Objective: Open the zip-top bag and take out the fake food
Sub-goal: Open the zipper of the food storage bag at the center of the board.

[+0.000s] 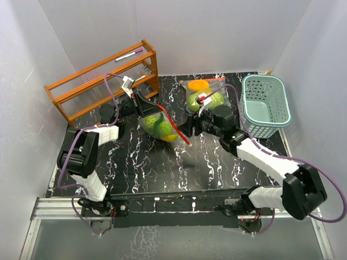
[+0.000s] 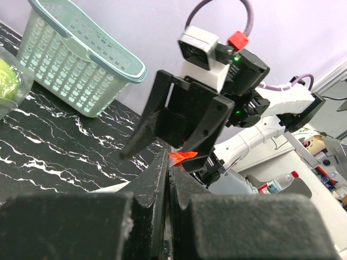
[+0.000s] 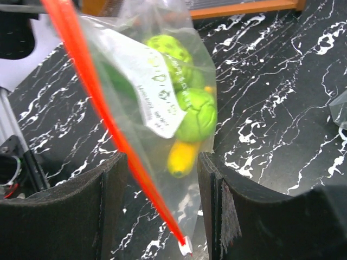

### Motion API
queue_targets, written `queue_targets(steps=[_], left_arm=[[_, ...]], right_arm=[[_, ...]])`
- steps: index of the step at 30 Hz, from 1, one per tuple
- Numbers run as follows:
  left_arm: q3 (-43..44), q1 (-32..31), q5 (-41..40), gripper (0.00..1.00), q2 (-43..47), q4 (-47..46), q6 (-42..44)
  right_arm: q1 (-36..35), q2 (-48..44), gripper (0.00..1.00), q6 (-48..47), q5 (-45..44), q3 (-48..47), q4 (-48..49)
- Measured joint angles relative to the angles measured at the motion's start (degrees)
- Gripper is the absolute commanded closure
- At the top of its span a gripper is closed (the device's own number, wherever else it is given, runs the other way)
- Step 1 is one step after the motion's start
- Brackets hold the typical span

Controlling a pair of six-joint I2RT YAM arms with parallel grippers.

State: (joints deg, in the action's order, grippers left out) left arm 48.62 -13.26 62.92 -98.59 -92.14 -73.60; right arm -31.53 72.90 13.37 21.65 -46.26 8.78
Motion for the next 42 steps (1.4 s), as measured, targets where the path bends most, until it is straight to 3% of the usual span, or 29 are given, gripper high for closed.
queue_targets(steps=[8,32,42], left_arm=[[0.0,0.0,-0.1,1.0,-0.3,0.0,-0.3],[0.0,0.0,-0.1,1.0,-0.3,0.0,-0.5],[0.0,0.0,-0.2,1.0,-0.3,0.0,-0.5]], right_arm=[[-0.2,-6.8,0.43,1.1,1.0,1.9,0.4],[-0.2,-0.8,0.43,-1.7,-1.6,3.4,0.3],[-0.3,-0.8,0.43,0.3,1.1,5.5,1.9]])
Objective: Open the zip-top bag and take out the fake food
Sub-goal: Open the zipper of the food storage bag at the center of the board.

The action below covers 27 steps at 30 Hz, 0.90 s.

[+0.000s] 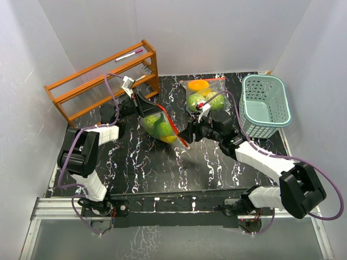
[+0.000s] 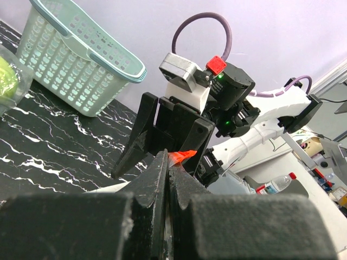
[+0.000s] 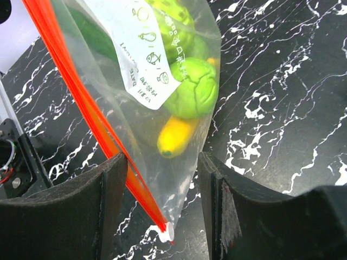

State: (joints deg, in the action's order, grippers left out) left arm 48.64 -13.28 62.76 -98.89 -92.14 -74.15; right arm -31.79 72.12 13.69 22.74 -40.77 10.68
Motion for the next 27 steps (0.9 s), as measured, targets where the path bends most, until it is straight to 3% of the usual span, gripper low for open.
queue_targets(steps=[17,25,27], left_arm=[[0.0,0.0,-0.7,1.0,0.0,0.0,0.0],[-0.8,0.0,-2.5,1.0,0.0,0.0,0.0],[-0.8,0.0,-3.2,1.0,-0.1,0.0,0.1]], right_arm=[[-0.5,3.2,0.45,1.8,-1.2,1.5,1.6],[-0.5,9.5,0.89,0.7,-5.3,-8.5,-0.2],[-0.5,9.5,0.93,0.3,-5.7,-10.5,-0.3]])
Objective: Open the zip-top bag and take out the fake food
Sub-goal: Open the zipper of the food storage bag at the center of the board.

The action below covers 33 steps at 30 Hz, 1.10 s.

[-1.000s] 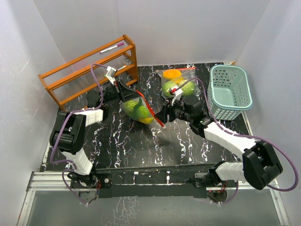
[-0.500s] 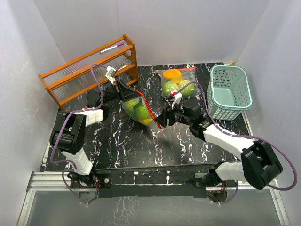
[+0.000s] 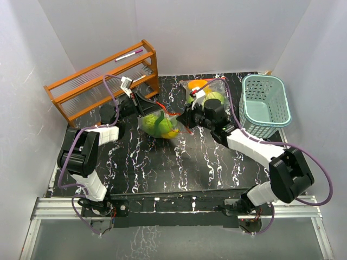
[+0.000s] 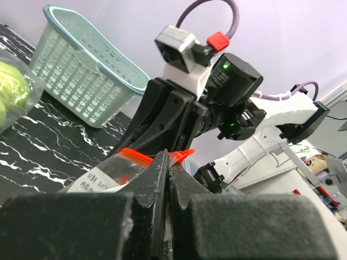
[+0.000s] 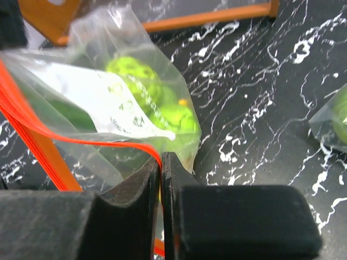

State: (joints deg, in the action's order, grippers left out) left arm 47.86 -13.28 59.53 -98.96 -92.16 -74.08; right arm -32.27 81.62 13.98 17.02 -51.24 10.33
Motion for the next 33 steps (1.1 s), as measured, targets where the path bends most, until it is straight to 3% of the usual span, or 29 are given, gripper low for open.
queue_targets(steps=[1,5,8,11,12,26,33], left_arm=[[0.0,0.0,-0.5,0.99,0.0,0.0,0.2],[-1.0,0.0,-4.0,0.6,0.4,2.8,3.9],[-1.2,0.0,-8.0,0.41,1.4,11.6,8.6],[-1.2,0.0,-13.0,0.07,3.5,21.4,13.3],[-1.1,0.0,-14.9,0.03,4.4,24.6,15.0],[0.7,-4.1,-43.6,0.03,24.6,62.6,30.7],[10.9,-16.9,-62.4,0.03,24.5,83.0,34.4]], right_arm=[[0.0,0.0,0.93,-0.2,-0.2,-0.7,0.0],[0.0,-0.1,0.93,-0.3,-0.4,-2.0,0.0],[0.0,-0.6,0.93,0.2,-0.6,-2.0,-1.0],[0.0,-2.6,0.93,1.2,-2.2,-2.0,-3.7],[0.0,-3.4,0.93,1.5,-2.7,-2.0,-4.3],[0.1,-6.1,0.93,8.7,-7.5,-2.7,-8.0],[0.0,-5.4,0.93,13.0,-9.7,-2.9,-7.9]])
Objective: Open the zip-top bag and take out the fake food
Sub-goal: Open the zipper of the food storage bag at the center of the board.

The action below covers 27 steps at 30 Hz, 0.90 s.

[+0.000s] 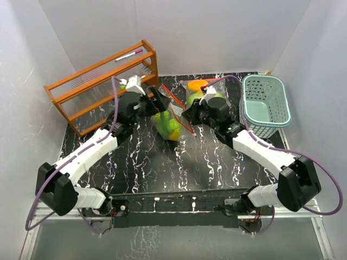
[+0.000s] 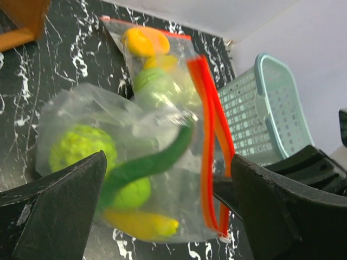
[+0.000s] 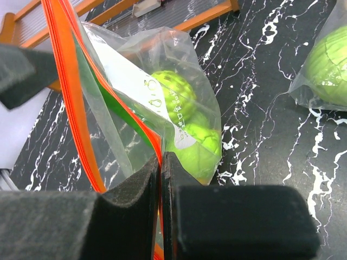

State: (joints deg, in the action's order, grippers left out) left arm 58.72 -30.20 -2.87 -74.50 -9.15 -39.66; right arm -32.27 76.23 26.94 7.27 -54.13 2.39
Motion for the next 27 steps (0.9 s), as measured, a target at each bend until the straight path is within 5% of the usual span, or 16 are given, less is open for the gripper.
queue_targets(steps=[8,11,18,22,27], left_arm=[[3.5,-12.4,-15.8,0.05,-4.3,9.0,-1.4],[4.6,-15.0,-20.0,0.16,-7.3,11.9,-2.0],[7.9,-16.4,-25.0,0.77,-12.2,16.4,-3.4],[8.1,-16.4,-26.0,0.91,-12.1,17.4,-3.2],[8.4,-16.4,-26.6,0.95,-11.8,17.6,-2.3]], right_arm=[[-2.7,-0.1,0.93,1.2,-5.6,0.0,-0.1],[-4.1,-0.1,0.93,0.9,-8.0,0.0,-0.2],[-7.1,-0.2,0.93,0.0,-13.3,-0.5,-1.4],[-7.9,-0.3,0.93,-0.5,-15.8,-0.5,-1.8],[-7.8,-1.6,0.93,-2.1,-21.7,-0.5,-3.0]])
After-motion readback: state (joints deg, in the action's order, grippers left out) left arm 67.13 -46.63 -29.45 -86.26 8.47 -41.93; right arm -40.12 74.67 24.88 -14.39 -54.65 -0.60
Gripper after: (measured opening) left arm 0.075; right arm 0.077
